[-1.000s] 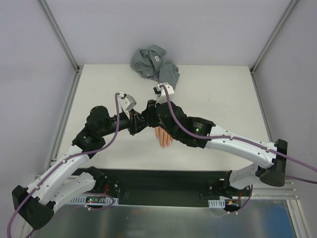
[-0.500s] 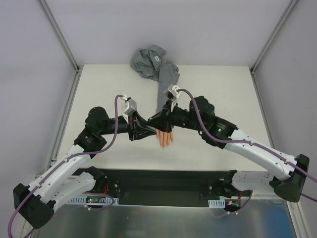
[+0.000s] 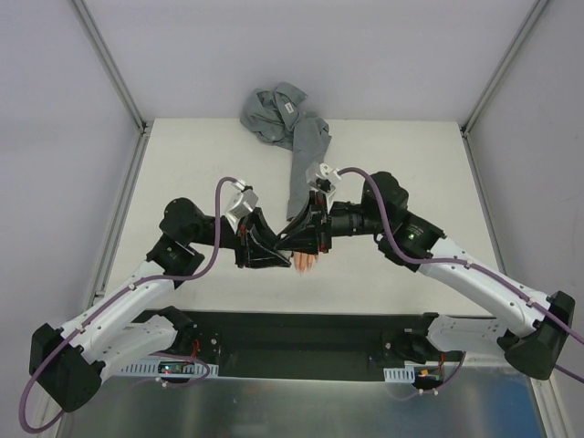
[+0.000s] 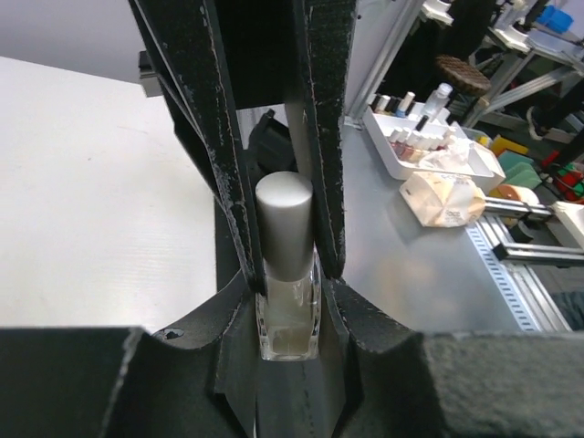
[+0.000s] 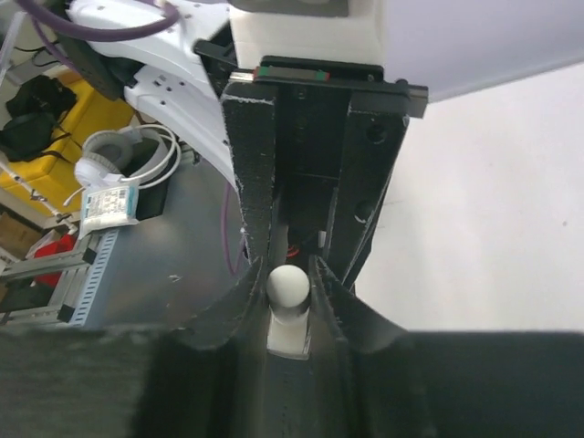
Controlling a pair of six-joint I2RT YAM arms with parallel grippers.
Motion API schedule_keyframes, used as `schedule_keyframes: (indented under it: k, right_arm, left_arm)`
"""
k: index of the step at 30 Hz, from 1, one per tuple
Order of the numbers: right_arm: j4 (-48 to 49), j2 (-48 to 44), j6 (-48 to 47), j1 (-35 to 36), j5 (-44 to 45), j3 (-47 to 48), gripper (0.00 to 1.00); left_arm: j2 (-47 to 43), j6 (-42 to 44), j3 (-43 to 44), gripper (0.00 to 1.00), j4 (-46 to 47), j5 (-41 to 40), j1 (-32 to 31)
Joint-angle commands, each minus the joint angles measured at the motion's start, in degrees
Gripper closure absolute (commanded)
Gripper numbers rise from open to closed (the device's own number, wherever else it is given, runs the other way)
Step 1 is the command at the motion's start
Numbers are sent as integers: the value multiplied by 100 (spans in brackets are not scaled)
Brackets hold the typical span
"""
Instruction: Paint the nails
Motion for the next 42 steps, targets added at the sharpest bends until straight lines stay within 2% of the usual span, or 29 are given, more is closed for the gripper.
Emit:
schedule_keyframes:
  k: [1, 3, 4, 6, 7, 9, 10, 12, 13, 16, 22, 25, 29, 35, 39, 42]
  right_arm:
    - [-778, -373, 32, -95, 1053, 212, 60]
    - [-1253, -373, 15, -25, 1689, 396, 52]
    - [-1420, -373, 23, 11, 2336, 475, 45]
    - [-1834, -382, 23, 195, 3033, 686, 43]
    - [-1905, -390, 41, 283, 3628, 739, 41]
    - [-1923, -408, 94, 546, 4151, 809, 35]
    - [-1932, -408, 129, 652, 4753, 845, 31]
    - [-1984, -364, 181, 933, 5328, 1037, 29]
    - [-2167, -251, 373, 1082, 5975, 1125, 27]
    - [-2414, -31, 856, 1171, 6760, 1416, 26]
    - [-2442, 391, 1219, 1285, 7001, 1758, 28]
    - [-2363, 637, 1254, 1347, 6870, 1891, 36]
    - [-2336, 954, 1298, 1435, 6808, 2110, 39]
    - [-2143, 1174, 1377, 1514, 6755, 2023, 43]
    - [-2143, 1262, 1395, 1505, 6728, 1935, 52]
    - [-1933, 1253, 1237, 1505, 6501, 1777, 53]
  left_arm:
    - [-362, 1190, 278, 100, -671, -677, 27]
    - [-389, 1491, 357, 100, -1427, -1248, 27]
    - [-381, 1745, 445, 100, -1630, -1825, 27]
    - [-380, 1905, 507, 100, -2140, -2364, 27]
    - [-380, 2028, 559, 100, -2263, -2898, 27]
    - [-389, 2125, 577, 100, -2466, -3218, 27]
    - [-415, 2152, 560, 100, -2484, -3332, 27]
    - [-442, 2152, 542, 100, -2493, -3544, 27]
    - [-468, 2143, 525, 100, -2484, -3588, 27]
    - [-451, 2117, 516, 100, -2519, -3843, 27]
    - [-468, 2108, 525, 100, -2528, -3852, 27]
    - [-495, 2108, 525, 100, -2528, -3887, 27]
    - [-486, 2108, 533, 100, -2537, -3905, 27]
    - [-503, 2108, 542, 100, -2555, -3905, 27]
    - [-503, 2099, 551, 100, -2555, -3852, 27]
    - [-460, 2056, 560, 100, -2555, -3721, 27]
